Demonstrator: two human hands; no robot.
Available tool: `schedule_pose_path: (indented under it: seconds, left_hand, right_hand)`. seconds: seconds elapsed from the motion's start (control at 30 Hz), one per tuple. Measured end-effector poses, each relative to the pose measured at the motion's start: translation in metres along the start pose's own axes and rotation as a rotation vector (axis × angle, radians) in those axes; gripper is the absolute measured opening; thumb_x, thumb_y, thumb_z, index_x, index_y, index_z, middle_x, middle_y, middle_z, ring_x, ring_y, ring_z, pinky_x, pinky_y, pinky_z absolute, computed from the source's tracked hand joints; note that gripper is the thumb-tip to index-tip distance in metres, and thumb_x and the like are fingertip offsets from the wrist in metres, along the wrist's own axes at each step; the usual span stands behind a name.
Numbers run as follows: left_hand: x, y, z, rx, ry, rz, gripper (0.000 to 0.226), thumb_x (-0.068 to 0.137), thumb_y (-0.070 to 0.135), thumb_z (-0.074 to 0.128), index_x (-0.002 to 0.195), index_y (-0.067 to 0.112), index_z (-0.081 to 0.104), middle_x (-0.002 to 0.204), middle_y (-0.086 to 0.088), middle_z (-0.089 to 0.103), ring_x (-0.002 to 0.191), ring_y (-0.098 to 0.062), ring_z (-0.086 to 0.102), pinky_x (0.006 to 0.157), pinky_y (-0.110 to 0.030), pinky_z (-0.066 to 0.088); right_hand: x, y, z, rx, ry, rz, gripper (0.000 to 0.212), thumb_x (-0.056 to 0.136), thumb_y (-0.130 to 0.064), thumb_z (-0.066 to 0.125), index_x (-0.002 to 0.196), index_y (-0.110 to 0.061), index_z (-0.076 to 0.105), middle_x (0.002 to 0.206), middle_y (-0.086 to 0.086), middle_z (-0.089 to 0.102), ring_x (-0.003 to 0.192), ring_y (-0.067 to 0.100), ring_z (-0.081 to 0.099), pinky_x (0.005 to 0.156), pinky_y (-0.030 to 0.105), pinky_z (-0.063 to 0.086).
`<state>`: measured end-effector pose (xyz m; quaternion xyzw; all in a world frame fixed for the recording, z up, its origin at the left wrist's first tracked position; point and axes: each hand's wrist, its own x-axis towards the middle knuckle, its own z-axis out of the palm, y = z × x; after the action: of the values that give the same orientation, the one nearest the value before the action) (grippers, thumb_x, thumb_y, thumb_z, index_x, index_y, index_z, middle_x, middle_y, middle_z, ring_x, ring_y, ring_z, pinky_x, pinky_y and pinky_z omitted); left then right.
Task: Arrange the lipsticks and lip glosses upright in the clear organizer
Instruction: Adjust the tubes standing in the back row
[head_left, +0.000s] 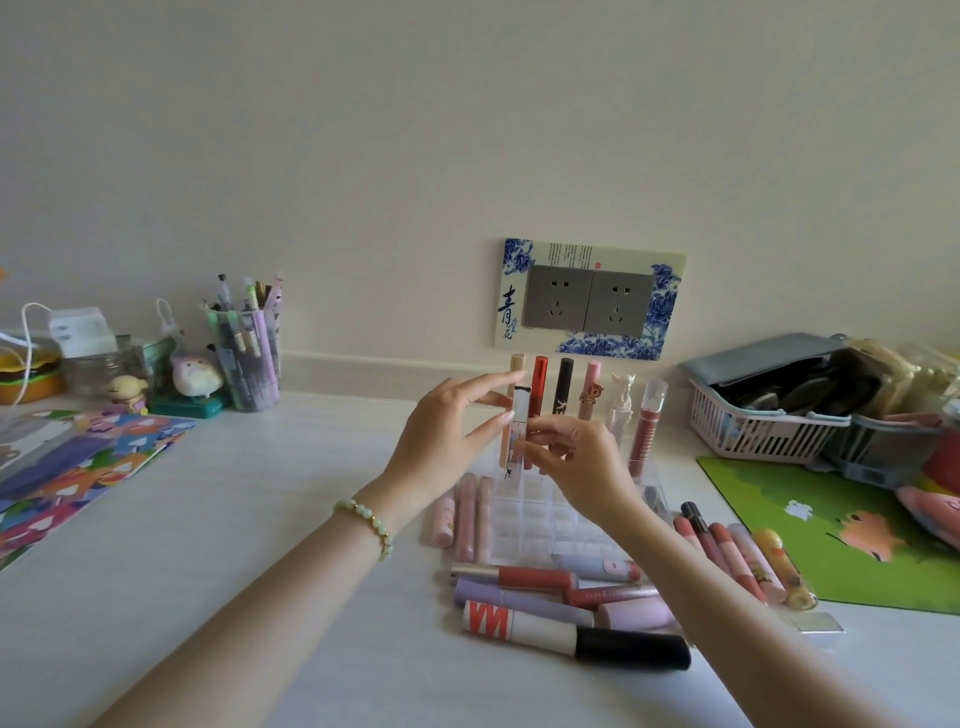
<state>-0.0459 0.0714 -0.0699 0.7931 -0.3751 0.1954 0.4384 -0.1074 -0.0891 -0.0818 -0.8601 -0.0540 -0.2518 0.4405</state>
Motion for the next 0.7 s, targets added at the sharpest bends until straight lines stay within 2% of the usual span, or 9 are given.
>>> schedule_pose_path:
  seconds: [0.03,0.1,0.17,0.3,0.43,0.5,0.6,0.7]
  left_hand:
    - [-0.0008,-0.0002,0.0005,0.010,-0.004,-0.006,0.043,0.089,0.028,0.063,0.127,0.044,0.053,0.098,0.020,0.064,0.104,-0.003,0.054,0.093,-0.014,0.037]
    - [-0.0017,-0.0014,0.0017,0.030,-0.018,-0.013,0.043,0.089,0.028,0.062,0.127,0.044,0.052,0.097,0.020,0.064,0.102,-0.005,0.054,0.092,-0.019,0.041]
    - [-0.0029,-0.0030,0.0030,0.053,-0.031,-0.017,0.043,0.089,0.029,0.062,0.128,0.044,0.052,0.099,0.016,0.065,0.101,-0.007,0.054,0.091,-0.024,0.043]
    - [-0.0037,-0.0046,0.0036,0.054,-0.027,-0.016,0.043,0.088,0.029,0.063,0.127,0.045,0.052,0.100,0.013,0.066,0.101,-0.008,0.054,0.091,-0.025,0.042]
    - [-0.0040,-0.0054,0.0036,0.070,-0.029,-0.013,0.044,0.089,0.031,0.062,0.128,0.046,0.050,0.101,0.008,0.066,0.100,-0.009,0.055,0.090,-0.025,0.043]
    - [-0.0044,-0.0049,0.0036,0.074,-0.029,-0.011,0.044,0.089,0.031,0.062,0.129,0.045,0.049,0.101,0.011,0.066,0.100,-0.009,0.055,0.090,-0.025,0.044]
    - [-0.0045,-0.0027,0.0028,0.078,-0.027,-0.011,0.045,0.090,0.030,0.061,0.131,0.042,0.050,0.098,0.018,0.065,0.101,-0.008,0.055,0.090,-0.024,0.042]
    - [-0.0052,-0.0009,0.0019,0.085,-0.029,-0.019,0.045,0.089,0.029,0.062,0.132,0.040,0.050,0.093,0.022,0.060,0.102,-0.008,0.055,0.090,-0.024,0.042]
  right_hand:
    - [-0.0001,0.0005,0.0007,-0.011,-0.011,0.012,0.020,0.081,-0.016,0.069,0.083,-0.035,0.064,0.072,-0.019,0.066,0.067,0.004,0.065,0.069,0.024,0.056]
    - [0.0002,0.0018,0.0015,-0.029,-0.027,0.039,0.025,0.082,-0.019,0.069,0.079,-0.043,0.060,0.072,-0.021,0.066,0.074,0.024,0.067,0.070,0.037,0.058]
    - [-0.0003,0.0026,0.0025,-0.043,-0.046,0.053,0.021,0.083,-0.021,0.068,0.081,-0.041,0.060,0.074,-0.021,0.066,0.076,0.034,0.065,0.068,0.044,0.056]
    - [0.0001,0.0044,0.0023,-0.058,-0.062,0.060,0.011,0.083,-0.024,0.067,0.089,-0.032,0.063,0.077,-0.019,0.066,0.069,0.031,0.064,0.065,0.038,0.058]
    - [0.0008,0.0056,0.0020,-0.059,-0.073,0.089,0.015,0.083,-0.024,0.066,0.098,-0.024,0.068,0.079,-0.017,0.067,0.059,0.011,0.063,0.066,0.029,0.058]
    - [0.0003,0.0063,0.0023,-0.054,-0.073,0.096,0.017,0.084,-0.023,0.066,0.100,-0.021,0.069,0.079,-0.017,0.068,0.056,0.007,0.062,0.065,0.025,0.056]
    - [-0.0001,0.0050,0.0030,-0.016,-0.062,0.104,0.011,0.084,-0.021,0.067,0.093,-0.026,0.067,0.077,-0.018,0.067,0.055,0.007,0.061,0.062,0.019,0.054]
    - [-0.0003,0.0010,0.0032,0.019,-0.045,0.099,0.015,0.084,-0.019,0.067,0.086,-0.032,0.063,0.074,-0.020,0.065,0.050,-0.001,0.058,0.057,0.011,0.050]
